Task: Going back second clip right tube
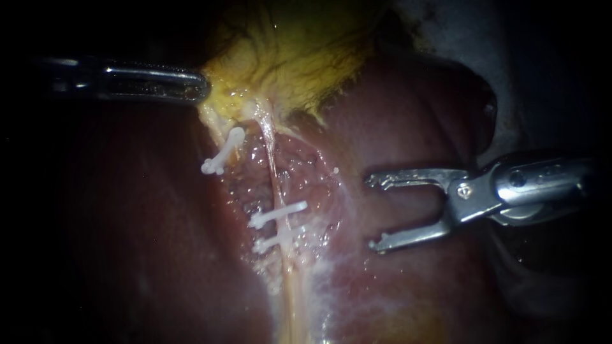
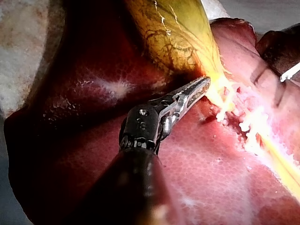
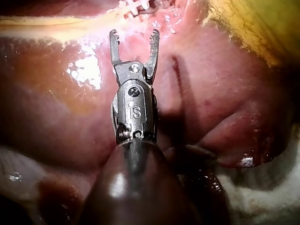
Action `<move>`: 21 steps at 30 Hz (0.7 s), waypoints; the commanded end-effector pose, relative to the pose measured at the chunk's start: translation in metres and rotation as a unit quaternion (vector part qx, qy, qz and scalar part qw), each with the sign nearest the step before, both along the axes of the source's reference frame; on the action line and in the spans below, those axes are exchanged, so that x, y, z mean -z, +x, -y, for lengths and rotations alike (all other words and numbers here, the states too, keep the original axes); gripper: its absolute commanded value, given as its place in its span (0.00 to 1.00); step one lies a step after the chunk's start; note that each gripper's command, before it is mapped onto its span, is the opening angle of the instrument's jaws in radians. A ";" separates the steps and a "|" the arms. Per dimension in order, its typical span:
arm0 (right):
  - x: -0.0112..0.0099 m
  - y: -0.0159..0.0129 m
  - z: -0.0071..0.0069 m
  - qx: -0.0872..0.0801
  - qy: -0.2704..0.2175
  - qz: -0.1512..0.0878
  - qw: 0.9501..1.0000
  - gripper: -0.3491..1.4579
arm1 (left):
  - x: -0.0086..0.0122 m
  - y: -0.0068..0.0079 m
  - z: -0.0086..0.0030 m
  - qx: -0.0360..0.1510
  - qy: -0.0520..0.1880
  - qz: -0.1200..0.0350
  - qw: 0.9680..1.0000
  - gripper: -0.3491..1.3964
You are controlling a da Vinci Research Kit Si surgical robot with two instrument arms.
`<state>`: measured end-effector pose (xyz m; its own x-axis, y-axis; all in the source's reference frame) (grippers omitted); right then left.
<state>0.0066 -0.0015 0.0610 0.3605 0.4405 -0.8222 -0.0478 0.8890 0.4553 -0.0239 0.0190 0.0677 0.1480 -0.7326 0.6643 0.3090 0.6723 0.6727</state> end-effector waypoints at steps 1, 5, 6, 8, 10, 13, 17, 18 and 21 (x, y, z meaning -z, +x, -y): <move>0.0001 -0.0001 -0.0002 0.001 -0.003 0.000 1.000 0.53 | -0.0001 -0.0001 0.0000 0.000 0.000 0.000 1.000 0.00; 0.0002 -0.0003 -0.0003 0.002 -0.005 -0.001 1.000 0.53 | -0.0007 -0.0007 0.0003 0.002 -0.002 -0.002 1.000 0.00; 0.0002 -0.0004 -0.0003 0.002 -0.005 -0.001 1.000 0.53 | -0.0010 -0.0009 0.0005 0.003 -0.003 -0.002 1.000 0.00; 0.0002 -0.0004 -0.0003 0.002 -0.005 -0.001 1.000 0.53 | -0.0019 -0.0015 0.0008 0.004 -0.006 -0.004 1.000 0.00; 0.0002 -0.0004 -0.0003 0.002 -0.005 -0.001 1.000 0.53 | -0.0029 -0.0022 0.0011 0.004 -0.008 -0.004 1.000 0.00; 0.0002 -0.0004 -0.0003 0.003 -0.007 -0.001 1.000 0.53 | -0.0044 -0.0032 0.0015 -0.002 -0.010 -0.005 1.000 0.00; 0.0002 -0.0004 -0.0003 0.003 -0.007 -0.001 1.000 0.53 | -0.0058 -0.0042 0.0019 -0.009 -0.013 -0.007 1.000 0.00; 0.0002 -0.0004 -0.0003 0.003 -0.007 -0.001 1.000 0.53 | -0.0059 -0.0043 0.0020 -0.011 -0.013 -0.007 1.000 0.00; 0.0002 -0.0005 -0.0003 0.003 -0.007 -0.001 1.000 0.53 | -0.0061 -0.0044 0.0020 -0.011 -0.010 -0.006 1.000 0.00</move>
<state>0.0061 -0.0011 0.0607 0.3610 0.4264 -0.8294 -0.0418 0.8959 0.4424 -0.0283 0.0170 0.0738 0.1725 -0.7139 0.6787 0.3018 0.6942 0.6535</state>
